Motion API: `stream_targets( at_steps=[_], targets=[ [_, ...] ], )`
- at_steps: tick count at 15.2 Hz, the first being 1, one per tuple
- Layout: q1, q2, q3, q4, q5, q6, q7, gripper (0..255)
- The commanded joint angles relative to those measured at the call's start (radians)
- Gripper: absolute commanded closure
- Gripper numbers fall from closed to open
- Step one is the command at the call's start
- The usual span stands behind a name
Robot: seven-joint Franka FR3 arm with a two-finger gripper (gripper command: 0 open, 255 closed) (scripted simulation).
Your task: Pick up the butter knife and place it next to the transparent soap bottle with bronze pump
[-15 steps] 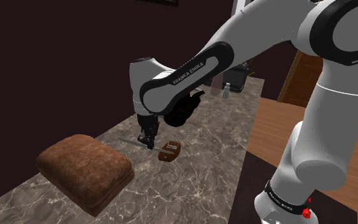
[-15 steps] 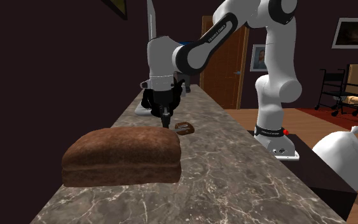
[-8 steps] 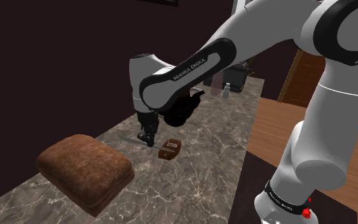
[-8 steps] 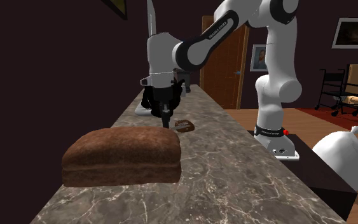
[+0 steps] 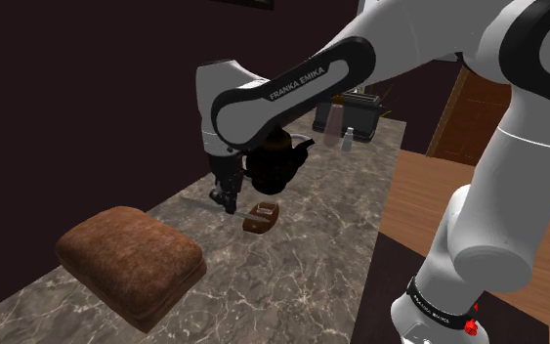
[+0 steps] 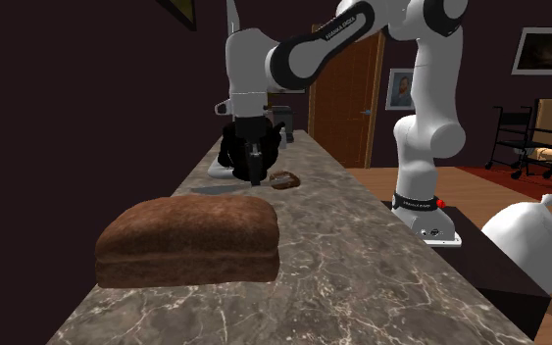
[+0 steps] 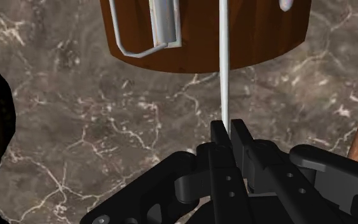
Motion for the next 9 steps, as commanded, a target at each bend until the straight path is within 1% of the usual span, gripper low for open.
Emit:
stream_targets(
  at_steps=[1, 9],
  targets=[
    [-0.001, -0.011, 0.0, 0.014, 0.003, -0.025, -0.002, 255],
    [-0.002, -0.047, -0.002, 0.084, 0.013, -0.13, -0.009, 255]
  ],
)
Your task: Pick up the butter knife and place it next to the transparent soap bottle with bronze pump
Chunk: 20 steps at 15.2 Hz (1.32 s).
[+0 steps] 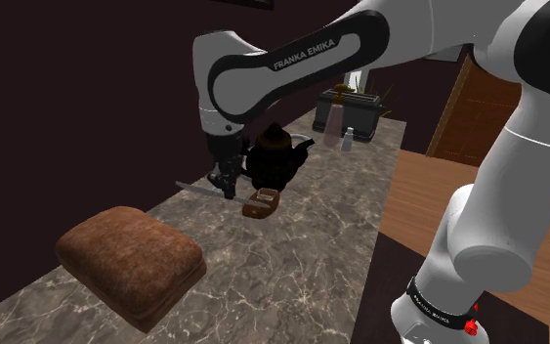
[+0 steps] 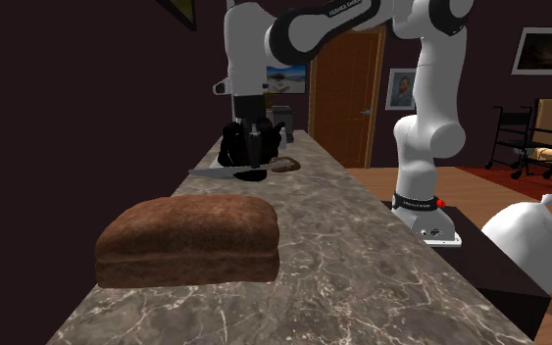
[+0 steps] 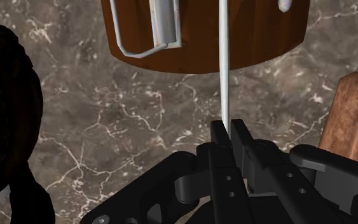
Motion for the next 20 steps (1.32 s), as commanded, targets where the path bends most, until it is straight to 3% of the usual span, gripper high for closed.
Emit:
stream_targets(
  at_steps=[1, 20],
  targets=[
    [0.0, -0.009, -0.001, 0.017, 0.002, -0.027, -0.002, 255],
    [-0.003, -0.036, -0.005, 0.244, 0.007, -0.279, -0.004, 255]
  ],
)
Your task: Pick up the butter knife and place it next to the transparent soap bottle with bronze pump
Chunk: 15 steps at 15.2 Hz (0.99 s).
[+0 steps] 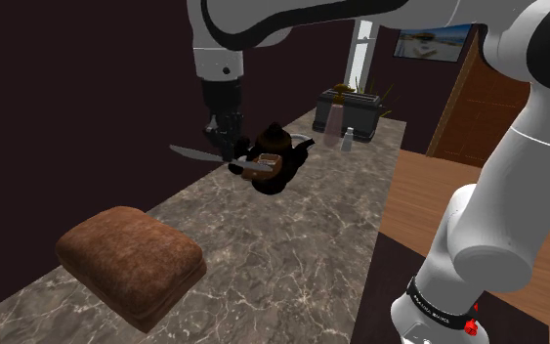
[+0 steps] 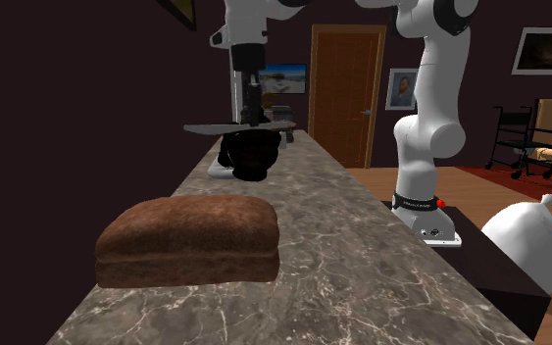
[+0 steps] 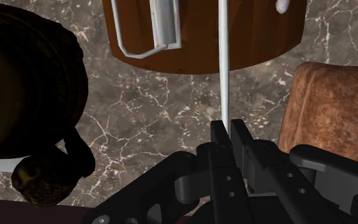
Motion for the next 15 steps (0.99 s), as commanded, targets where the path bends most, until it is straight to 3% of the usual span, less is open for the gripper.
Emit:
stream_targets(
  at_steps=[1, 15],
  targets=[
    [0.0, 0.001, 0.001, 0.031, 0.0, -0.03, 0.002, 255],
    [0.002, 0.04, 0.003, 0.266, -0.01, -0.227, 0.012, 255]
  ],
)
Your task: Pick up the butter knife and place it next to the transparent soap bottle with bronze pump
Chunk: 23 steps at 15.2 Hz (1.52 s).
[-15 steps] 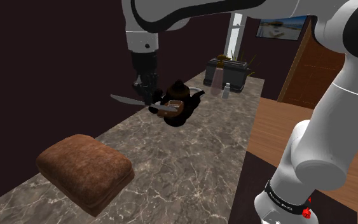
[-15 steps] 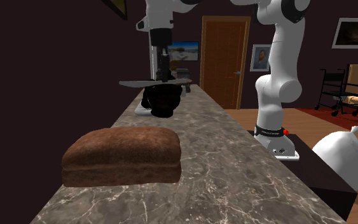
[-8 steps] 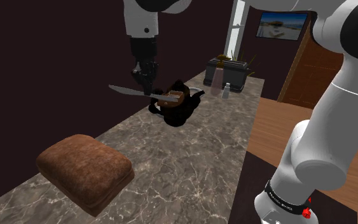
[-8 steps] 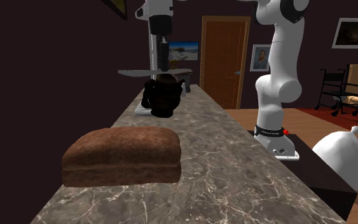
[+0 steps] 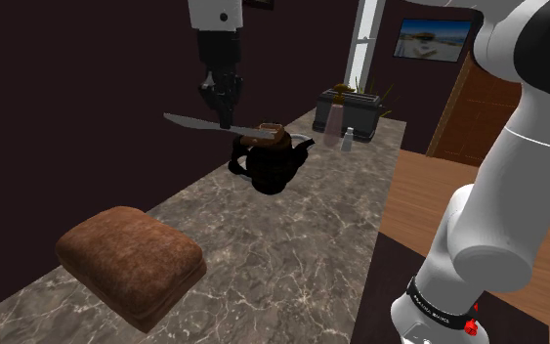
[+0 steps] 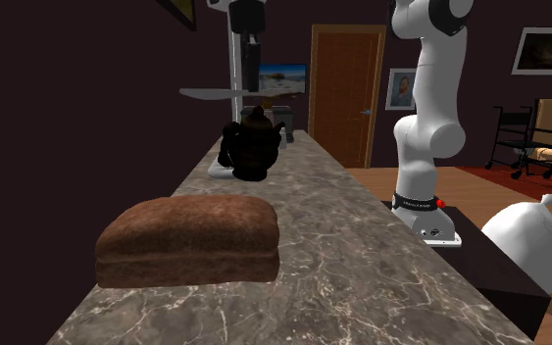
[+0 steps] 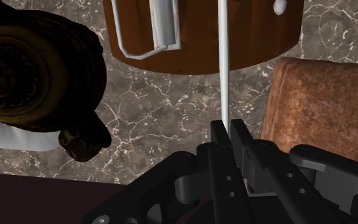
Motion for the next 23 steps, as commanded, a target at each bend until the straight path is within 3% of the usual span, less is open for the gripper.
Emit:
stream_targets(
  at_steps=[1, 16, 23],
  targets=[
    [0.001, 0.01, 0.001, 0.042, -0.003, -0.033, 0.003, 255],
    [0.018, 0.126, 0.015, 0.391, -0.034, -0.269, 0.027, 255],
    [-0.085, -0.027, -0.079, 0.205, -0.006, -0.234, -0.161, 255]
  ],
)
